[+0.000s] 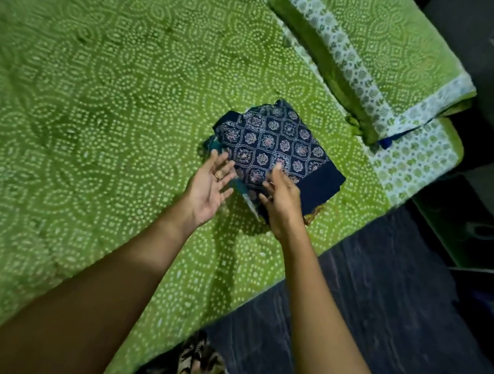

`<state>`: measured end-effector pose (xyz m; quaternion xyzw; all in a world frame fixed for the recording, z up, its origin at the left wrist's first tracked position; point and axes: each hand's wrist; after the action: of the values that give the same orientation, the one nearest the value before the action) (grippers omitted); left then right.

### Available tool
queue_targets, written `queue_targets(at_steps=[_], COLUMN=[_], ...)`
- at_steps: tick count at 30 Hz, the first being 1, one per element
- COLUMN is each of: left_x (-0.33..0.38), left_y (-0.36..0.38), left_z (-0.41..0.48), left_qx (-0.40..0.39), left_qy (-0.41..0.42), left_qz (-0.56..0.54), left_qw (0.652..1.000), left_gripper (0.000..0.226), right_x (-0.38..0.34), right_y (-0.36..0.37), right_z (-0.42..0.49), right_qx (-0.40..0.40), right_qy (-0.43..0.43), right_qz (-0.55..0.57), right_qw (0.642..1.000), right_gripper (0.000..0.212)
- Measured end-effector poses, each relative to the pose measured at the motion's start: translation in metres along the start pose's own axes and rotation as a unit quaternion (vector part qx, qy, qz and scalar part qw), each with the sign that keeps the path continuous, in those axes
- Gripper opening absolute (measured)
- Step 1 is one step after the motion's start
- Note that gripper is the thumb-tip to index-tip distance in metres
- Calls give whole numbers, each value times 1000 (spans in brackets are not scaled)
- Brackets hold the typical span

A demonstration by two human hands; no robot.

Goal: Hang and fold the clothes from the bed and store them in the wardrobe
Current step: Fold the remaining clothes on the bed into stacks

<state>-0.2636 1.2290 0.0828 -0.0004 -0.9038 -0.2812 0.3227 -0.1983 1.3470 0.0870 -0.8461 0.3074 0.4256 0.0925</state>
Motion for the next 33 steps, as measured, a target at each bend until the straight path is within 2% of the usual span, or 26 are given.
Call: queue_targets(at_steps=[3, 10, 19, 23, 27, 33], left_x=[14, 54, 83, 80, 72, 55], left_y=[-29, -151, -362, -438, -502, -560], left_z=[-17, -89, -236, -285, -311, -310], left_qx=[26, 132, 311, 348, 385, 439], left_qy=[22, 99, 173, 180, 167, 114], left_qz=[-13, -73, -167, -216, -217, -182], left_qw=[999, 984, 919, 895, 881, 873], left_gripper=[52, 53, 49, 48, 46, 42], right_x=[-4, 24, 127, 174, 221, 269], right_y=[38, 168, 397, 473, 530, 571], right_z=[-3, -24, -96, -124, -135, -129], right_qx=[-84, -204, -374, -412, -416, -390], right_qy=[45, 93, 164, 192, 207, 200], right_qz=[40, -50, -164, -191, -237, -323], right_qw=[995, 973, 898, 870, 853, 839], right_gripper=[53, 55, 52, 47, 37, 44])
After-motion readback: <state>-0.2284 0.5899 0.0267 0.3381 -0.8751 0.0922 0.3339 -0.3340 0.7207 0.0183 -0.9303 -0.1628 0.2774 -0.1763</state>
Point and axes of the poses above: each hand's wrist, its own z-axis towards the middle knuckle, its own y-axis out of the palm, x = y × z, and after that the axes turned 5 degrees about -x, right-handed
